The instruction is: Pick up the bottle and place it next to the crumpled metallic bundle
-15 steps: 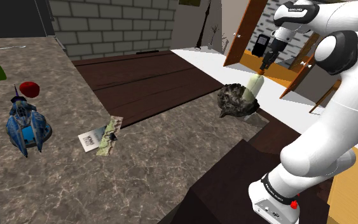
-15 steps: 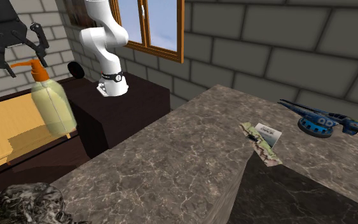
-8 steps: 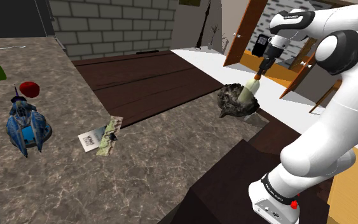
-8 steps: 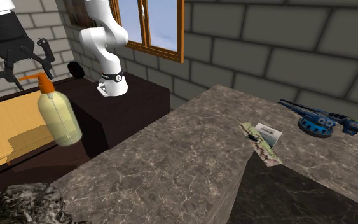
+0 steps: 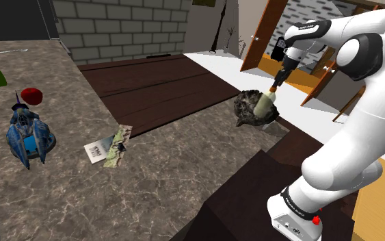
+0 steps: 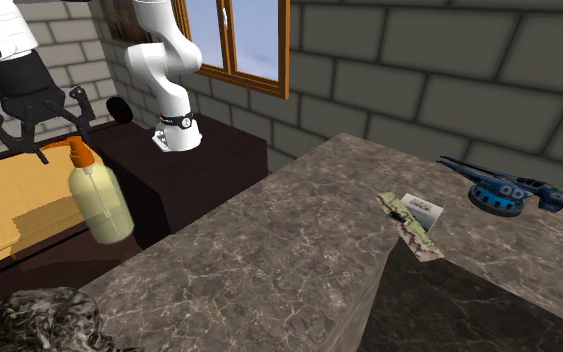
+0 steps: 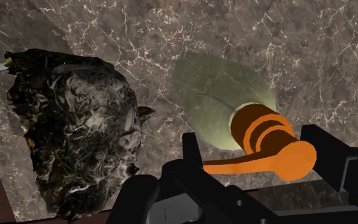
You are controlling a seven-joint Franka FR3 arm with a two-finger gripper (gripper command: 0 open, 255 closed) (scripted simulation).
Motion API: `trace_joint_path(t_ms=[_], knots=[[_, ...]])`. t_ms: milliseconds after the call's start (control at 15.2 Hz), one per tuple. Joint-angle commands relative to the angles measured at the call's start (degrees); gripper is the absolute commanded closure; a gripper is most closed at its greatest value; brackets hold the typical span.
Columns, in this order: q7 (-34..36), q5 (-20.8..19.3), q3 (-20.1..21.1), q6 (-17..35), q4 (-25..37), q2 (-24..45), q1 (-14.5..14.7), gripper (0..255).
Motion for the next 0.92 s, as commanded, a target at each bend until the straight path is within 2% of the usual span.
trace_joint_path(t_ms=[0, 858], knots=[[-0.2, 0.1, 0.0, 1.5, -1.3, 0.2, 0.0, 255], [-1.8, 1.9, 0.6, 10.3, -7.3, 3.4, -0.2, 255]])
